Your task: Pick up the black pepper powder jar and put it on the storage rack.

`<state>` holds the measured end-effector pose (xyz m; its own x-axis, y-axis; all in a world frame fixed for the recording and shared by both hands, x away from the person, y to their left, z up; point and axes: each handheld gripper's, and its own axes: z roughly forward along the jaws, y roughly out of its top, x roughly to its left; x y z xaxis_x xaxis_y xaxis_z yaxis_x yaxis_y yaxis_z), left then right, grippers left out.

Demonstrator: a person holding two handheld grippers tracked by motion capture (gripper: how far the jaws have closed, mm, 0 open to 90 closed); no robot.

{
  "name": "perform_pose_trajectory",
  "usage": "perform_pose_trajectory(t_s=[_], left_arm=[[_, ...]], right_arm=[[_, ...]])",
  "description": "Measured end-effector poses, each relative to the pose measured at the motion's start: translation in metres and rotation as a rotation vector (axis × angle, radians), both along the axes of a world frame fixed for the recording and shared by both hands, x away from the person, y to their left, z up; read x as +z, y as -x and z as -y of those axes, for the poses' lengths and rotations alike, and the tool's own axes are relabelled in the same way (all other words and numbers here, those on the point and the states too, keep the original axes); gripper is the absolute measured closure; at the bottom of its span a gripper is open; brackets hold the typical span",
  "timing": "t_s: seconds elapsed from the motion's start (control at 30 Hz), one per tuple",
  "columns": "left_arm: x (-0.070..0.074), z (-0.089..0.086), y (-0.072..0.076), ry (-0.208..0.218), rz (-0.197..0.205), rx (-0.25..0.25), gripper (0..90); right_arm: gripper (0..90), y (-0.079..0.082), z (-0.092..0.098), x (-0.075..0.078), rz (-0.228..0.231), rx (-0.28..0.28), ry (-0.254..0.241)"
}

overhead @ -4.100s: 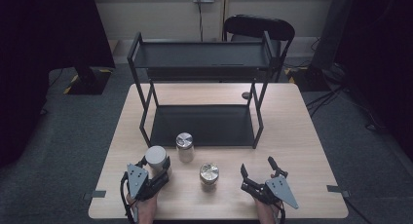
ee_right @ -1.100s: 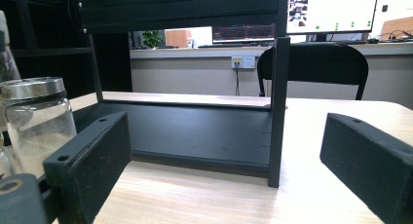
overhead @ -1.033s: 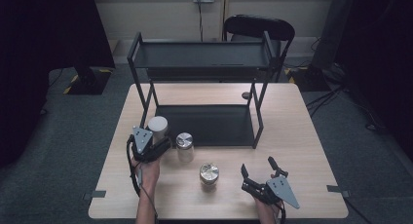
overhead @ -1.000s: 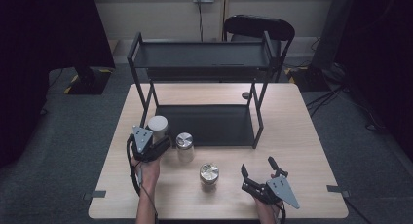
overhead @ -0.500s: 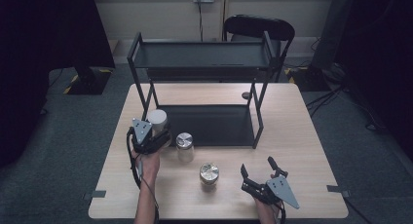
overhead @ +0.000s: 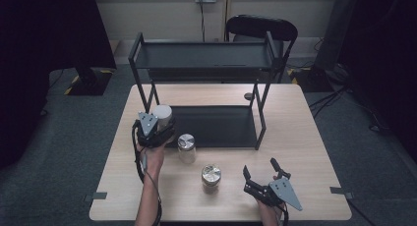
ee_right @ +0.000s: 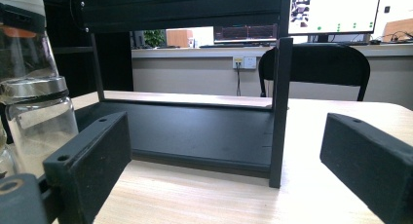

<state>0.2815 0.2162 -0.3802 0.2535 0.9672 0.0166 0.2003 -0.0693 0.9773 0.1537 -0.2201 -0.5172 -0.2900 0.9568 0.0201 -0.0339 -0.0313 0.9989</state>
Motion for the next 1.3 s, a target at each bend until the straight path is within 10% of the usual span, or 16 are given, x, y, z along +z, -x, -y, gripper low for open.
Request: perform_pose_trajectory(t_s=[1.3], left_arm=[[-0.014, -0.004, -0.025, 0.016, -0.086, 0.010, 34.1]], right_arm=[[3.3, 0.000, 0.000, 0.000, 0.000, 0.003, 0.001]])
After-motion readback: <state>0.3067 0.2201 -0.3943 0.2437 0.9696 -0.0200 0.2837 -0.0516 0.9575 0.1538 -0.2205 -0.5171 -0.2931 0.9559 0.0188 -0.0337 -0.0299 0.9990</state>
